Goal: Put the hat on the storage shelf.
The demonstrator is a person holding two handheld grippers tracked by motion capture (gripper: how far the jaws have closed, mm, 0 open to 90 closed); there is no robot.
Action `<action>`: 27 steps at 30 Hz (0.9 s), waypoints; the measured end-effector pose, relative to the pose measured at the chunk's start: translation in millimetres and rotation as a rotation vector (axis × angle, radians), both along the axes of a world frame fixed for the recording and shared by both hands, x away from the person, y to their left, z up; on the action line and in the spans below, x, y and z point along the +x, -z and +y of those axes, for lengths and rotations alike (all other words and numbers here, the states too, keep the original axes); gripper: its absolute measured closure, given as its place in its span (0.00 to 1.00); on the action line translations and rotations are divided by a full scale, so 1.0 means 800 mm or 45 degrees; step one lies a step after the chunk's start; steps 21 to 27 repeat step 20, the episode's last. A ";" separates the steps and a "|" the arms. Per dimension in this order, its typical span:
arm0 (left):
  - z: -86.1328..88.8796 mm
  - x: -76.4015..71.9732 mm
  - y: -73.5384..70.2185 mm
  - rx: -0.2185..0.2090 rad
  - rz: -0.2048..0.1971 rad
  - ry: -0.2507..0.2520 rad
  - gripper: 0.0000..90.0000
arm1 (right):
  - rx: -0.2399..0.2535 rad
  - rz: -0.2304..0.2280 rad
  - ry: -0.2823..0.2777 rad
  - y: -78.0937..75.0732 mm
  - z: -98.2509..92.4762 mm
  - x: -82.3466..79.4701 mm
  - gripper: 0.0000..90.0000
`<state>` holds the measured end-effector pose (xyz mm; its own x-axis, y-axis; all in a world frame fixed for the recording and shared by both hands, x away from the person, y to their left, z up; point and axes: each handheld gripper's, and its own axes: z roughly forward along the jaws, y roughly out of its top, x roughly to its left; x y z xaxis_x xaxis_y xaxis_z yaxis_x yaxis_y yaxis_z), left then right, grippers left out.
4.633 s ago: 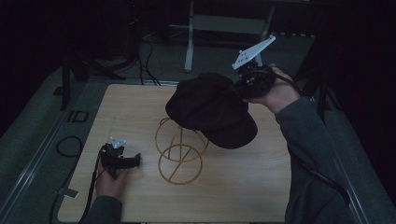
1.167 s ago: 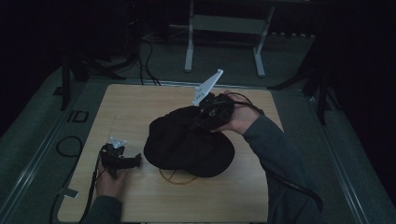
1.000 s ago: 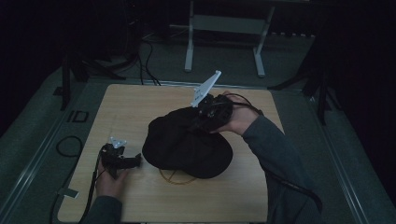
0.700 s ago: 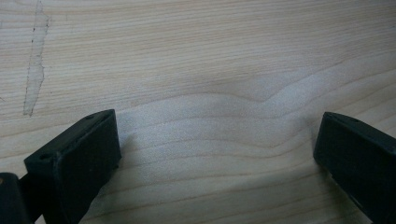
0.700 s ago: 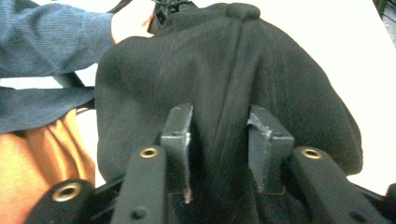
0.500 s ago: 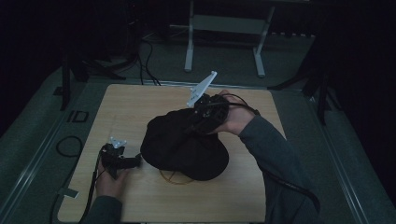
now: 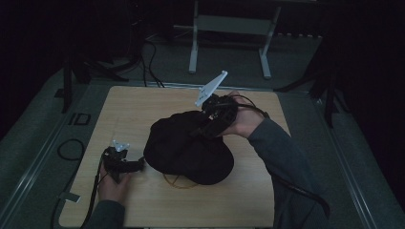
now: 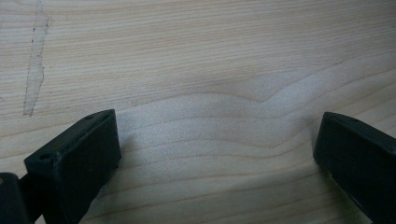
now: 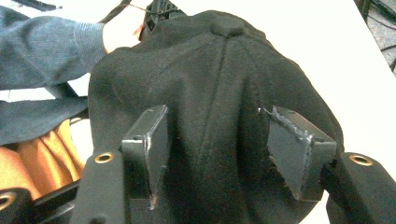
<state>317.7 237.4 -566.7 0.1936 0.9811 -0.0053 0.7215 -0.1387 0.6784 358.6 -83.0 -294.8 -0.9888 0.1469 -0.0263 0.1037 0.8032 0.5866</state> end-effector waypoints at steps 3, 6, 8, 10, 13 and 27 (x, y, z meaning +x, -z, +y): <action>0.000 0.000 0.000 0.000 0.000 0.000 0.00 | 0.017 0.000 0.014 -0.003 -0.005 0.000 0.41; 0.000 0.000 0.000 0.000 -0.001 -0.001 0.00 | 0.023 -0.008 0.016 -0.004 -0.007 0.000 0.41; 0.000 0.000 0.000 0.000 0.000 0.000 0.00 | 0.033 -0.013 0.026 -0.006 -0.010 0.001 0.41; 0.000 0.000 0.000 0.000 0.000 0.000 0.00 | 0.044 -0.017 0.032 -0.008 -0.013 0.001 0.41; 0.000 0.000 0.000 -0.001 -0.001 -0.001 0.00 | 0.057 -0.020 0.038 -0.009 -0.017 0.002 0.41; 0.000 0.000 0.000 0.000 0.000 0.000 0.00 | 0.078 -0.022 0.075 -0.010 -0.032 0.004 0.41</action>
